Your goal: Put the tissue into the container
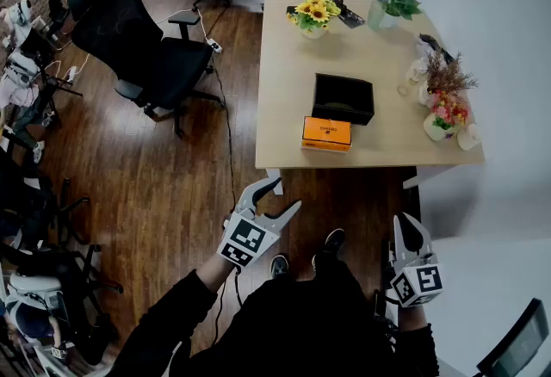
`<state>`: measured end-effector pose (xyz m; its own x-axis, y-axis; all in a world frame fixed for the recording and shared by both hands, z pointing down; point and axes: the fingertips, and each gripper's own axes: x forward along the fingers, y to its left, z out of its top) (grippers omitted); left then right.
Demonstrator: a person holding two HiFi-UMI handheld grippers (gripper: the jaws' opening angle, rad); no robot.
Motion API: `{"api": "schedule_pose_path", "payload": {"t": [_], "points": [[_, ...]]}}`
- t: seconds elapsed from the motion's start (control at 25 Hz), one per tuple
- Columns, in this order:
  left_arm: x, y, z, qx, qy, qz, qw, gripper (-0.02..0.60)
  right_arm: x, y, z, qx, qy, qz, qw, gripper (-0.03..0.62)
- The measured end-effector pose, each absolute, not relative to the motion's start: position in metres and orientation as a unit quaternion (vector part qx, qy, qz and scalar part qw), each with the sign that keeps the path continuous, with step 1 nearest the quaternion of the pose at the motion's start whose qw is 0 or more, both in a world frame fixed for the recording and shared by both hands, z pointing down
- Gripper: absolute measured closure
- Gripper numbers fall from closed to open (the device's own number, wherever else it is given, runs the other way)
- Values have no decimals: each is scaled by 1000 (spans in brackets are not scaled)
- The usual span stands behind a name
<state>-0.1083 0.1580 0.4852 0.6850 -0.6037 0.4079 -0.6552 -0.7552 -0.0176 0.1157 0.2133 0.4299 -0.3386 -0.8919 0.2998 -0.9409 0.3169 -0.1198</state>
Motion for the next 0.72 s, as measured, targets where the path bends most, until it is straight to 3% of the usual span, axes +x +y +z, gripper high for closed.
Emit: {"api": "schedule_pose_path", "payload": {"t": [0.2, 0.48, 0.72], "points": [[-68, 74, 509, 906, -325, 270, 19, 311, 131, 152, 450, 543, -824, 132, 95, 548], [-10, -4, 568, 871, -270, 411, -14, 311, 158, 65, 479, 484, -857, 143, 108, 500], [0, -34, 610, 831, -223, 509, -26, 291, 158, 17, 506, 413, -887, 145, 147, 433]]}}
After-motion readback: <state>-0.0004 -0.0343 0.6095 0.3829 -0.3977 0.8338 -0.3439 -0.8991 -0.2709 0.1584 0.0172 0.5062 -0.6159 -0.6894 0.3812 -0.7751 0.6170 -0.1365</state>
